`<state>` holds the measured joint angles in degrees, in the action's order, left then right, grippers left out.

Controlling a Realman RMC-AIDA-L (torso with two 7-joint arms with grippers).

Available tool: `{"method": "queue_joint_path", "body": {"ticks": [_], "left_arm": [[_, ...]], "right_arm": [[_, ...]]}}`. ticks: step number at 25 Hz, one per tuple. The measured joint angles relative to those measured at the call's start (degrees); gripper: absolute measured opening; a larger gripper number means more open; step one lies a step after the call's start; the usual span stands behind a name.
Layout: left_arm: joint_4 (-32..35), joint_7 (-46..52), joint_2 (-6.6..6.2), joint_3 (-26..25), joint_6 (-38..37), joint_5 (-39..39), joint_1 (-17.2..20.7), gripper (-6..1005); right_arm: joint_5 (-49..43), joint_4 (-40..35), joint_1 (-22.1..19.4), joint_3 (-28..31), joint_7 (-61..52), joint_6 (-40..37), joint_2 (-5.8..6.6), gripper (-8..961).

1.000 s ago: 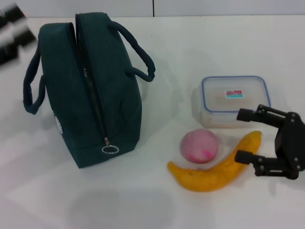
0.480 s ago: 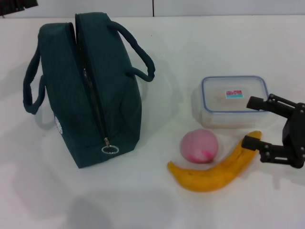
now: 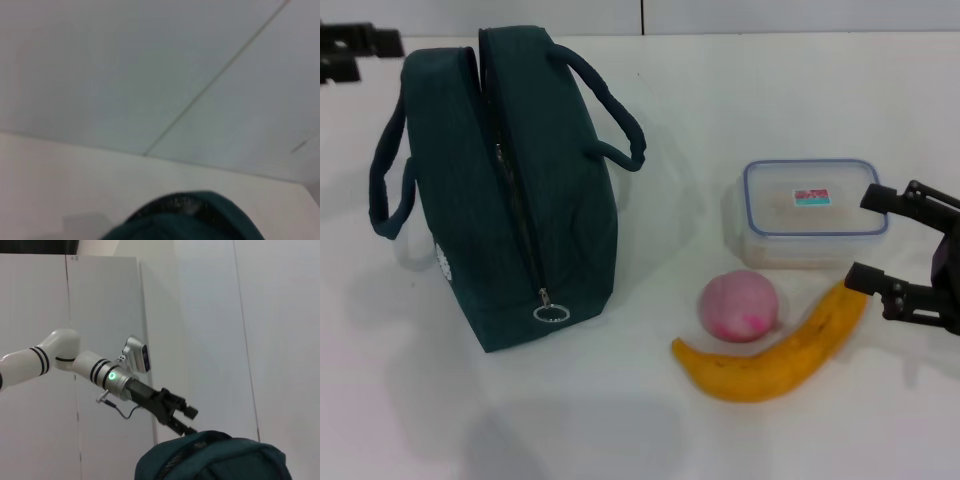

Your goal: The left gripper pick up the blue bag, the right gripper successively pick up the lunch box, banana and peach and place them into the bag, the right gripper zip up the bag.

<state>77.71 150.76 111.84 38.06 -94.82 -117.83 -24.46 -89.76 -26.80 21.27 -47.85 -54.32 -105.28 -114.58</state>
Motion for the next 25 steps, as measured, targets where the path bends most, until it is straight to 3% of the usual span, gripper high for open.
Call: {"method": "queue_joint_path", "body": {"ticks": [8, 15, 25], "left_arm": [[0.09, 0.95, 1.75, 3.43, -0.18, -7.08, -1.50, 892], [-0.12, 0.54, 2.10, 5.38, -0.22, -8.57, -1.22, 892], [0.22, -1.94, 4.06, 5.32, -0.07, -8.95, -0.31, 872]], "right_arm": [[0.03, 0.00, 0.19, 0.39, 0.01, -0.53, 0.25, 840], [0.03, 0.00, -0.10, 0.39, 0.02, -0.31, 0.18, 839], [0.03, 0.06, -0.27, 1.03, -0.27, -0.22, -0.19, 839]]}}
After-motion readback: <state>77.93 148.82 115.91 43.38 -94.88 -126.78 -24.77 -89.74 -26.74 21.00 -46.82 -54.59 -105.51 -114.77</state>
